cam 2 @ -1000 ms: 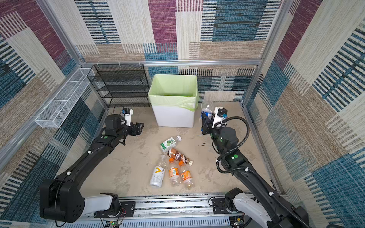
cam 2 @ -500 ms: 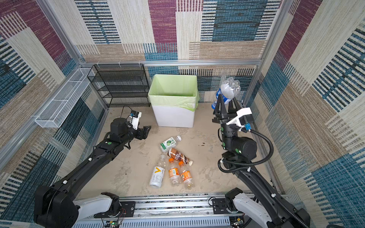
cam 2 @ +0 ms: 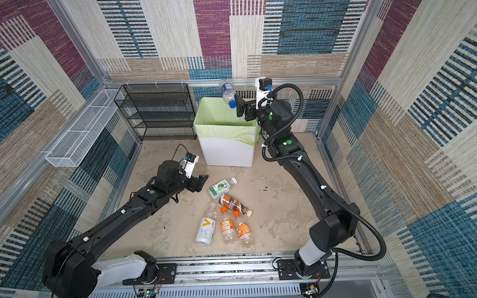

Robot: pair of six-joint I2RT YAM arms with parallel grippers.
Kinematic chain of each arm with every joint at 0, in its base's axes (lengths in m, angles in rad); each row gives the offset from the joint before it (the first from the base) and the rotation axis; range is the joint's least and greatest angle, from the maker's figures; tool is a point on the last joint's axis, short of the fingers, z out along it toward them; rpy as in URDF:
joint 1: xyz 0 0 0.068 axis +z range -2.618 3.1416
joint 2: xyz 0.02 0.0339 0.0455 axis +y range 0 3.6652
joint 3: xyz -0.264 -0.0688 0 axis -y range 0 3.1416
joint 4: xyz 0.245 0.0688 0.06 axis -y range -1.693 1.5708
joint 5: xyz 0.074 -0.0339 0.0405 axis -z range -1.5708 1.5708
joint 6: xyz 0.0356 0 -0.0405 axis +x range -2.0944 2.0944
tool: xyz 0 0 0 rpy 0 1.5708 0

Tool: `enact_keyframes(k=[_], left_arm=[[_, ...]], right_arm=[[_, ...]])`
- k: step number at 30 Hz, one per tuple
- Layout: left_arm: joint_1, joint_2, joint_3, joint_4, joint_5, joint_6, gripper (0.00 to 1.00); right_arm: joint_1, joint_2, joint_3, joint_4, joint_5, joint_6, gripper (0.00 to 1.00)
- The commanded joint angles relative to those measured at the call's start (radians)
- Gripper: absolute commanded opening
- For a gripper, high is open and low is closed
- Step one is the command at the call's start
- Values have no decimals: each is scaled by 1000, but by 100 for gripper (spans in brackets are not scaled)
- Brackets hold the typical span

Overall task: Throw the plastic bottles in the bin
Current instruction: 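Open the right gripper to drop the blue-capped bottle into the bin, then grasp the lime-label bottle with the left gripper while the right arm withdraws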

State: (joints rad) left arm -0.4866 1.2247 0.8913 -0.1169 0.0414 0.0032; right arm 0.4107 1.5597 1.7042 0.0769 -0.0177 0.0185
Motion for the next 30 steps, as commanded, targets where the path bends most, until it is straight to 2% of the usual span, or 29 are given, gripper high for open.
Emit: enact_keyframes(k=[1,10,20,24,28,30], left_arm=[[-4,27,27,-5,16,14,85],[-16,219,120,10,40,13,86],[-68,521,350,-114,17,120,90],[-86,609,418,-171,21,169,90],[-93,662,468,-227,83,204,91],[-98,679,481,-247,104,230,96]], right_arm=[[-11,-63,-37,31,27,6,99],[-96,-285,-333,44,118,42,100],[-254,-505,-710,-121,132,134,100],[-283,-534,-771,-152,114,142,99],[-298,-532,-786,-161,98,138,98],[-303,-528,-791,-156,91,138,99]])
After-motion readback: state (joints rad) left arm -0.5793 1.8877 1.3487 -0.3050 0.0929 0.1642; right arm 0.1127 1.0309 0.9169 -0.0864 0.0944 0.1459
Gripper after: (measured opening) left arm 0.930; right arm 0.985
